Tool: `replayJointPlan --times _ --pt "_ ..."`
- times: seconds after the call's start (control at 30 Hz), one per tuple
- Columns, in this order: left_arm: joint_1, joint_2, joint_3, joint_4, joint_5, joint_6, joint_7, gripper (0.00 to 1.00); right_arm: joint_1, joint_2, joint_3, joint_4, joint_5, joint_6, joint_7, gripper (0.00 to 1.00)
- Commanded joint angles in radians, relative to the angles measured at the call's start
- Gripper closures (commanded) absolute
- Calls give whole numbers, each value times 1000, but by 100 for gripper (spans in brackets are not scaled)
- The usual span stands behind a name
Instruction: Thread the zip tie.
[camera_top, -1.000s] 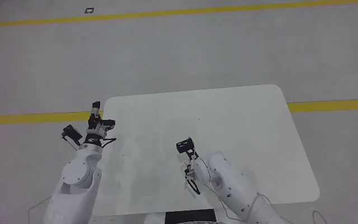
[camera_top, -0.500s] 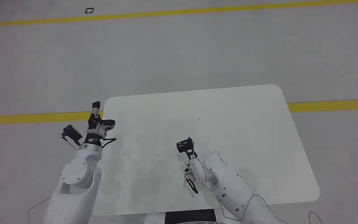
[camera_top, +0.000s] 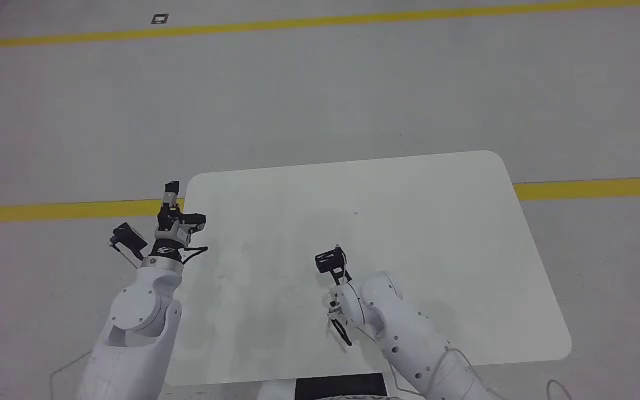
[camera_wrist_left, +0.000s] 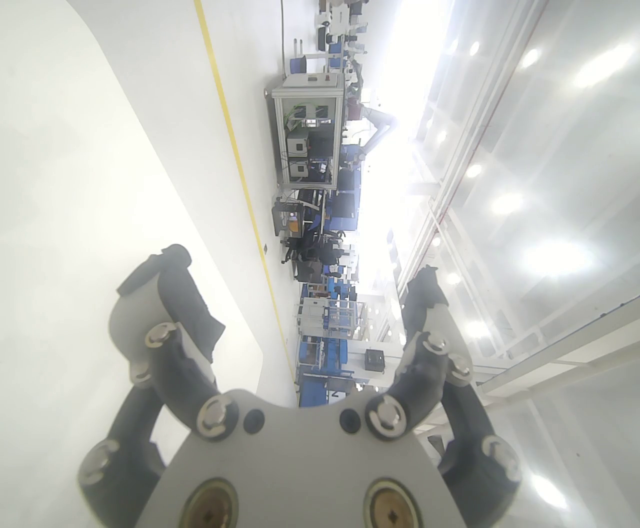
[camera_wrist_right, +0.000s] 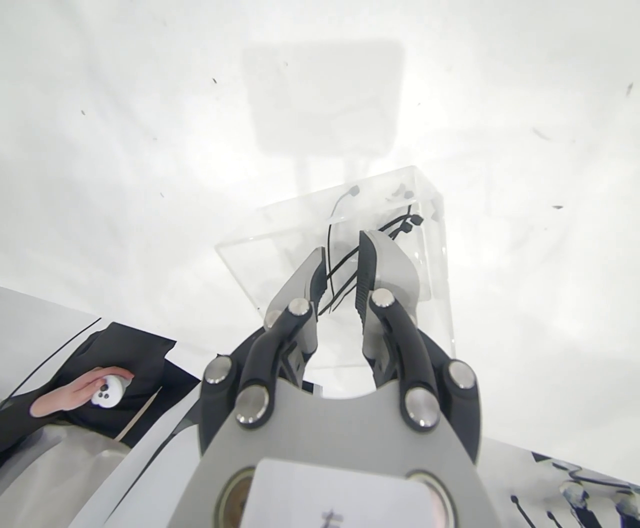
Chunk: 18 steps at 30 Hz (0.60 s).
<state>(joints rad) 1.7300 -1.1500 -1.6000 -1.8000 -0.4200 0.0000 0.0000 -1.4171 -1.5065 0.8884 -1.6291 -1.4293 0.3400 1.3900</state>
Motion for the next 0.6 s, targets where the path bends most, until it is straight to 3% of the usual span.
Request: replayJointPlan --times 0.0,0.57 --pt "0 0 0 0 0 0 0 0 -3 -3 2 -2 -8 0 0 87" --pt "0 0 0 0 0 0 0 0 -16 -24 3 9 -62 0 0 84"
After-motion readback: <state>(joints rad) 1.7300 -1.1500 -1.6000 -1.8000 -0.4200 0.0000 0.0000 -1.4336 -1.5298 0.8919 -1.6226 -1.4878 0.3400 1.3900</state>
